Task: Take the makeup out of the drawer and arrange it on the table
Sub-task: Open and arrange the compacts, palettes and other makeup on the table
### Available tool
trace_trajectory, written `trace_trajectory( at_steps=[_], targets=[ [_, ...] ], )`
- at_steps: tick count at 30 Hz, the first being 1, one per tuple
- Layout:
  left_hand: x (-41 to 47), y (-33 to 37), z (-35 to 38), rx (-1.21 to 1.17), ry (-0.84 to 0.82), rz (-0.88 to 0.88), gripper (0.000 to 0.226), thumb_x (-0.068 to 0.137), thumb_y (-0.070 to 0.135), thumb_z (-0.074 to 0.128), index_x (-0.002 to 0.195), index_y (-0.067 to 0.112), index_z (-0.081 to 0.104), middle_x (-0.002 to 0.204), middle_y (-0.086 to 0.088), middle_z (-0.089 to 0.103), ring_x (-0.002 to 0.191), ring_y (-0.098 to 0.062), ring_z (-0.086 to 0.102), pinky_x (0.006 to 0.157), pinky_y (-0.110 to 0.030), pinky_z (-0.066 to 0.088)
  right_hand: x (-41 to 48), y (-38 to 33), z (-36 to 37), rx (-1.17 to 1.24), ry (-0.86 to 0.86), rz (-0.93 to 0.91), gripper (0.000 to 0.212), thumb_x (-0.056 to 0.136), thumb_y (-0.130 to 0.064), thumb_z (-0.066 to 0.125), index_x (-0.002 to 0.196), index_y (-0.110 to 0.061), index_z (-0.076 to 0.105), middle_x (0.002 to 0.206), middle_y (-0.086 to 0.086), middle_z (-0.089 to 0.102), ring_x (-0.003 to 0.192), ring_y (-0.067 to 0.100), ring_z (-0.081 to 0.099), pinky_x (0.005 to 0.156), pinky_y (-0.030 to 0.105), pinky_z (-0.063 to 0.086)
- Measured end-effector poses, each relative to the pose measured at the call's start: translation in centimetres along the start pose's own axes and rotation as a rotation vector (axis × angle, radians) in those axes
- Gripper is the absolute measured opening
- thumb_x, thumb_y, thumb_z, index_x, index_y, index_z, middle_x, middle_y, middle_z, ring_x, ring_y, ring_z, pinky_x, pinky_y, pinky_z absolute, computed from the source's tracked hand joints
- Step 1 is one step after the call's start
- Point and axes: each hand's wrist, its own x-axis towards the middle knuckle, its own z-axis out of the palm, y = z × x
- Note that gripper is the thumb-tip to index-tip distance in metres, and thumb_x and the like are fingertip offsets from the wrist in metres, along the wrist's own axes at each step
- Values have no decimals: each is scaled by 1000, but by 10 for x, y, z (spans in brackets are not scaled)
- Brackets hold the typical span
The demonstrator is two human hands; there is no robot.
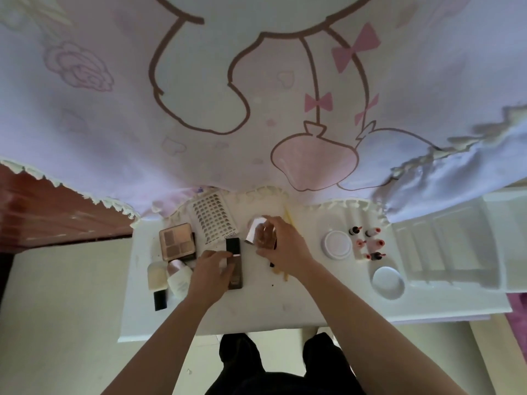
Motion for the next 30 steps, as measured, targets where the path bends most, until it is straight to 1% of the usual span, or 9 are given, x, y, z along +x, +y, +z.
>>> trace_trajectory(
  at_steps=[2,5,8,10,13,17,20,26,30],
  targets=[
    [1,23,-12,-302,29,-121,14,95,29,62,103,23,71,108,-1,68,102,-24,63,88,-35,48,-22,-6,-9,236,16,61,68,71,-26,88,127,-36,50,104,-18,62,88,-1,59,74,12,43],
    [-1,58,-32,-794,-162,-217,31,96,43,58,99,17,75,103,-7,74,95,-22,63,88,-37,46,-41,-10,-17,399,69,31,75,67,-24,91,126,-44,49,105,-18,65,97,2,64,87,18,51],
    [-2,77,-50,-794,-358,-13,49,92,58,55,114,18,72,113,-10,71,102,-29,61,93,-42,47,-51,-18,-29,458,94,14,77,65,-24,92,128,-40,50,108,-23,66,105,2,64,93,22,52],
    [-3,87,-59,-791,-478,130,46,92,53,58,127,24,65,119,-6,69,105,-25,63,87,-35,48,-56,-24,-39,472,98,26,80,63,-30,94,128,-37,49,112,-29,64,107,-1,63,93,24,53],
    [-9,103,-70,-750,-596,258,63,79,43,73,138,29,55,132,2,63,116,-15,62,89,-28,49,-64,-31,-55,483,96,30,74,62,-32,95,121,-31,51,107,-17,71,99,0,67,88,24,55],
    [-16,115,-75,-771,-578,271,56,76,37,80,128,23,64,120,-8,69,112,-25,65,96,-39,50,-75,-43,-71,516,47,2,63,68,-32,92,115,-29,51,103,-13,73,93,5,70,86,27,56],
    [-25,122,-75,-935,-550,233,42,74,46,81,104,18,74,98,-7,72,91,-20,68,76,-27,53,-87,-46,-81,507,10,-18,62,70,-37,90,120,-29,53,107,-22,70,95,0,69,85,24,56],
    [-41,129,-74,-1095,-496,97,44,84,53,65,111,18,71,101,-11,68,86,-24,62,67,-30,46,-102,-41,-89,288,97,-97,77,68,-53,85,136,-41,49,134,-25,48,114,-5,52,88,21,49],
    [-49,130,-71,-1060,-496,85,43,86,53,67,110,18,74,126,-29,60,107,-41,56,90,-51,46,-104,-53,-97,141,79,-180,85,71,-62,77,145,-40,42,146,-22,44,122,-1,48,102,32,48]
  ],
)
